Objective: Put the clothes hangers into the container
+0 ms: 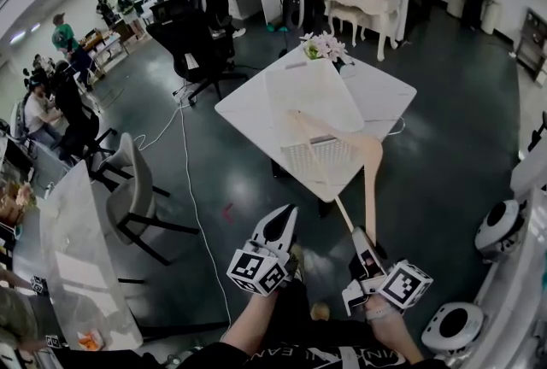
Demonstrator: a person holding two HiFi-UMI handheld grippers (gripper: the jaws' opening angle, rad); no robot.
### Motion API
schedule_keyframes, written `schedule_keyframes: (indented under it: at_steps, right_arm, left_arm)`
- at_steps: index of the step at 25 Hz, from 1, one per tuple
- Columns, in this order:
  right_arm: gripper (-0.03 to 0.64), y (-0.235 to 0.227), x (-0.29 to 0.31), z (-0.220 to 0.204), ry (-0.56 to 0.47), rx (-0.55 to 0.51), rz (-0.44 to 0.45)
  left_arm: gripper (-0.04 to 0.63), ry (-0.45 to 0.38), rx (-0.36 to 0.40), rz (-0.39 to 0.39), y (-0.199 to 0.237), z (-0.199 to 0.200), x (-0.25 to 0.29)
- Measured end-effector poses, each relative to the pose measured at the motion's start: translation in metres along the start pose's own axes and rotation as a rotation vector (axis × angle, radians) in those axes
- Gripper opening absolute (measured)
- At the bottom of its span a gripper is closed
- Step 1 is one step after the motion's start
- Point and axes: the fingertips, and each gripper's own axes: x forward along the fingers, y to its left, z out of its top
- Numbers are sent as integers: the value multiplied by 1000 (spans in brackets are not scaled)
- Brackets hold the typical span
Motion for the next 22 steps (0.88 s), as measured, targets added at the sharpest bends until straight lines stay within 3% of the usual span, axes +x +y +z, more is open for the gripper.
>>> schedule_keyframes:
  at_steps: [4,11,22]
  right_arm:
    - [54,-16,17,7,39,-40,-52]
    - [54,-16,71,33,64,-91,-54]
    - [54,-28,141,63,199,-246,-155]
  left_arm:
    - [9,-14,8,11,20,8,19]
    - [9,-26,47,59,72,26,53]
    - [9,-33,3,121,153,40,107]
